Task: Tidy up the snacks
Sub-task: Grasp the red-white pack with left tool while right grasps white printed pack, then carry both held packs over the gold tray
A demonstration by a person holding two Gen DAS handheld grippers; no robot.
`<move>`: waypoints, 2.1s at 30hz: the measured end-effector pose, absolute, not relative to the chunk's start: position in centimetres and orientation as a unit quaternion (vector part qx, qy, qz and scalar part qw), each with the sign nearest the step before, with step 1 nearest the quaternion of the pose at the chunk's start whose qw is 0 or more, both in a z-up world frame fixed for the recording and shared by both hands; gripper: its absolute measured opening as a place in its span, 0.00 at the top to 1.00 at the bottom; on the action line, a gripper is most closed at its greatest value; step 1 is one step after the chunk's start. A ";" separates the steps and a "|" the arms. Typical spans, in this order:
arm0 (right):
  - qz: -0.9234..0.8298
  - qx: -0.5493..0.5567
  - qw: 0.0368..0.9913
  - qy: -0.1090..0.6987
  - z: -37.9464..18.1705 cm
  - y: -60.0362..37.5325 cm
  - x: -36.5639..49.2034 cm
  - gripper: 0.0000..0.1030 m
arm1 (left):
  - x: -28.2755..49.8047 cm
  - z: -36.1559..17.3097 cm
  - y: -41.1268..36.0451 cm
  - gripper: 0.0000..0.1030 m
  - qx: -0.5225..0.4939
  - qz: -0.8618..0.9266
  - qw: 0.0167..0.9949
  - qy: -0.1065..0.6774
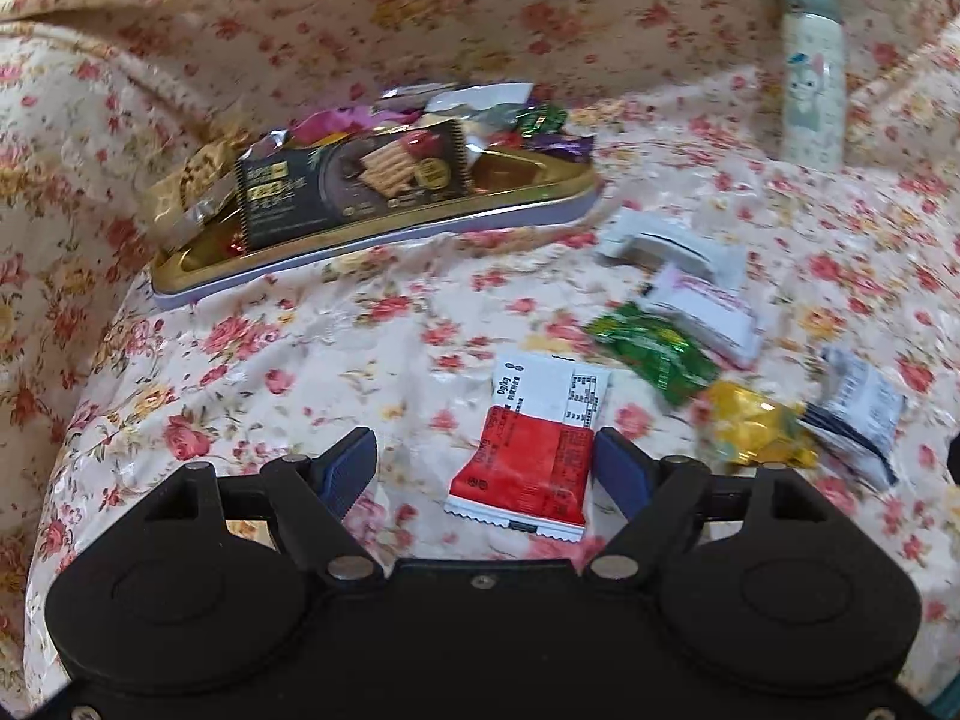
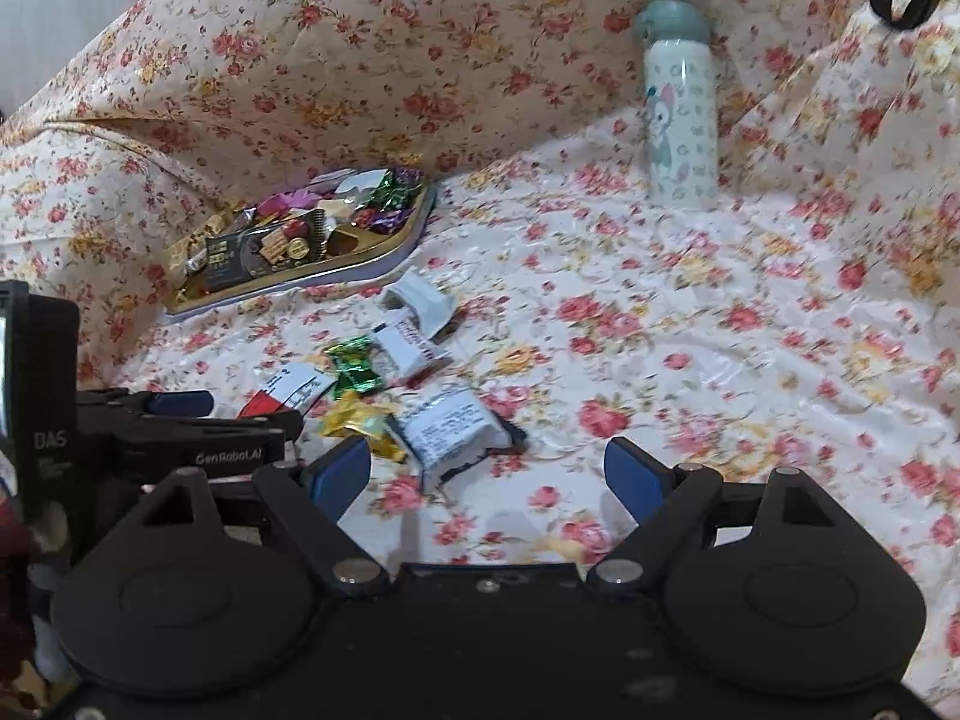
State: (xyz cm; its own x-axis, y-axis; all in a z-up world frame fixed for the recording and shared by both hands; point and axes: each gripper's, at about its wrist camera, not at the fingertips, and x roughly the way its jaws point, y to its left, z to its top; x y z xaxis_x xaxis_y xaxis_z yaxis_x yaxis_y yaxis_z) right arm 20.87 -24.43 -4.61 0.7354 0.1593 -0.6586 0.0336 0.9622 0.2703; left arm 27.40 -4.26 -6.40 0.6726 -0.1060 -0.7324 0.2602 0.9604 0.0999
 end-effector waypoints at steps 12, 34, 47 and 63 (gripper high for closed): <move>0.054 0.189 0.893 0.404 -6.2 -23.2 24.5 0.21 | 28.5 -7.4 -2.7 0.02 0.059 -0.100 0.911 0.395; 0.036 0.049 0.913 0.403 -6.8 -21.2 27.7 0.50 | 28.5 -7.4 -2.6 0.02 0.059 -0.101 0.912 0.393; 0.043 -0.006 0.926 0.375 -7.8 -21.0 26.3 0.54 | 28.9 -7.0 -3.6 0.02 0.124 -0.122 0.907 0.384; 0.066 0.003 0.921 0.384 -7.5 -21.2 26.3 0.65 | 29.1 -6.4 -4.9 0.40 0.125 -0.171 0.897 0.387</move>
State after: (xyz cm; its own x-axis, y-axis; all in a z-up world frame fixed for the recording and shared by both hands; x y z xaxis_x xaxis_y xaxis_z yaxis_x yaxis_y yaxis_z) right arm 26.34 -21.20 -7.54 0.6966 0.1231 -0.7068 -0.1183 0.9914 0.0561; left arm 29.12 -4.90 -6.36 0.6413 -0.2103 -0.7379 0.4038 0.9103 0.0915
